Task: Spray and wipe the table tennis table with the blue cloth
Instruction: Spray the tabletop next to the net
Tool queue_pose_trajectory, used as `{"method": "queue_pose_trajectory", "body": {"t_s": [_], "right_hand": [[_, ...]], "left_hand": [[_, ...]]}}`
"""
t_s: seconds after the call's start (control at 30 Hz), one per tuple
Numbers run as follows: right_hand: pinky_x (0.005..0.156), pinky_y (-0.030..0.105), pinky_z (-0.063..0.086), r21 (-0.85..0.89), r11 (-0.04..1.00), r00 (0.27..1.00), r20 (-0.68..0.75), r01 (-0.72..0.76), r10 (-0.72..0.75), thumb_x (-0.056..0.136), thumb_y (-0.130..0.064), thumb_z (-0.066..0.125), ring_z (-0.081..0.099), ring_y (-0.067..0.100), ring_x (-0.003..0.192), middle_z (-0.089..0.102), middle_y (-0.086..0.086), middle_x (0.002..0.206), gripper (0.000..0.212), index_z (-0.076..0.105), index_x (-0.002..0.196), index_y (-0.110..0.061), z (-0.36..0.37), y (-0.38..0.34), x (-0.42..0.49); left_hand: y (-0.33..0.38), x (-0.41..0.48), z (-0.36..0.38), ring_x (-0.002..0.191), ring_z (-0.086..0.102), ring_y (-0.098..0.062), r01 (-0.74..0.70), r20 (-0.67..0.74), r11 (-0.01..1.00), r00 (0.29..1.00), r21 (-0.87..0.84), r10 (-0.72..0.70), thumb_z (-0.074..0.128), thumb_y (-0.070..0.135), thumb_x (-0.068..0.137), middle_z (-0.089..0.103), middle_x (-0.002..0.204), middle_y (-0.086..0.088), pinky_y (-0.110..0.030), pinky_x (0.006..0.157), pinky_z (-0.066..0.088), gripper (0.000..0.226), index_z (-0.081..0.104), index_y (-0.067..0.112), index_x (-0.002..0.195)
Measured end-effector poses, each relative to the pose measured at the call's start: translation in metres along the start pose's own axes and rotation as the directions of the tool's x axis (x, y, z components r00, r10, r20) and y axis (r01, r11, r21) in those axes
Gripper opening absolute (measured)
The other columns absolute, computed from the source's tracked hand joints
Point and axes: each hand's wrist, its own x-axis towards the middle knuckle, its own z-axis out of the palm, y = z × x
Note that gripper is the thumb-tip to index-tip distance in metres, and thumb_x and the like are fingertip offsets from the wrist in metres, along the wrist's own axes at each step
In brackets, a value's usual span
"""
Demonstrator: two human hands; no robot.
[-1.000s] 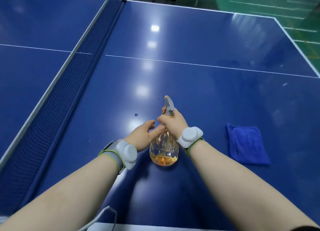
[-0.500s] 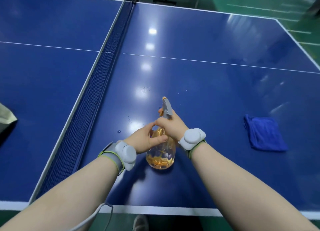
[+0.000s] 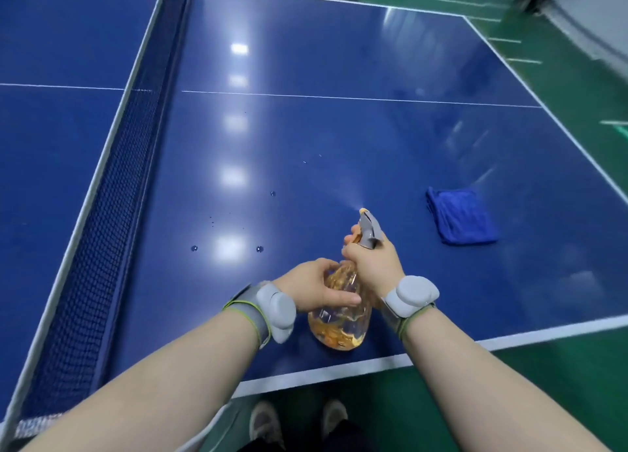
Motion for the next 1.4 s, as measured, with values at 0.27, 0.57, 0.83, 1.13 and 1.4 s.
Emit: {"method": "queue_pose_trajectory", "body": {"t_s": [0.27,0.57,0.83,1.13,1.4], "right_hand": [[0.078,0.039,0.044,-0.056,0.996,0.997,0.000,-0.072,0.072,0.062,-0.014,0.061,0.053,0.018,0.079,0.054,0.000,0.093,0.033,0.051,0.093,-0.021,-0.047,0.011,-0.023],[0.091,0.037,0.049,-0.346,0.935,0.892,0.444,0.083,0.085,0.078,0.007,0.057,0.059,0.016,0.101,0.057,-0.002,0.106,0.047,0.052,0.109,-0.029,-0.046,0.026,-0.068],[0.065,0.022,0.042,-0.410,0.890,0.796,0.598,0.198,0.098,0.077,0.007,0.054,0.051,0.009,0.070,0.053,-0.005,0.083,0.033,0.050,0.088,-0.024,-0.004,0.039,-0.103],[0.068,0.025,0.045,-0.329,0.923,0.818,0.574,0.198,0.030,0.082,0.003,0.057,0.053,0.014,0.080,0.055,0.004,0.100,0.034,0.051,0.109,-0.018,0.067,0.018,-0.131],[0.092,0.034,0.043,-0.162,0.841,0.728,0.600,0.517,-0.332,0.082,-0.026,0.064,0.046,0.016,0.101,0.043,-0.002,0.114,0.055,0.040,0.131,-0.022,0.186,-0.061,-0.174]], "left_hand": [[0.023,-0.006,0.052,0.096,0.064,-0.013,-0.008,0.069,1.000,0.998,0.026,0.006,0.072,0.047,0.078,0.067,0.103,0.002,-0.025,0.087,0.050,0.044,0.058,0.019,0.108],[0.008,-0.045,0.095,0.096,0.058,-0.003,0.038,0.073,0.999,0.997,-0.025,-0.036,0.065,0.040,0.086,0.064,0.097,0.017,-0.015,0.089,0.042,0.024,0.059,0.030,0.107],[-0.021,-0.100,0.101,0.108,0.056,-0.009,0.084,-0.047,0.995,0.995,-0.058,-0.086,0.061,0.038,0.090,0.061,0.111,0.006,-0.022,0.100,0.040,0.039,0.058,0.019,0.123],[-0.038,-0.159,0.054,0.091,0.058,0.004,0.064,-0.165,0.986,0.982,-0.157,-0.090,0.067,0.035,0.087,0.061,0.096,0.018,-0.005,0.080,0.040,0.029,0.056,0.024,0.111],[-0.052,-0.228,-0.044,0.093,0.066,-0.007,-0.123,-0.602,0.978,0.798,-0.171,-0.005,0.079,0.015,0.069,0.070,0.101,0.006,-0.028,0.088,0.054,0.049,0.058,0.022,0.113]]}}
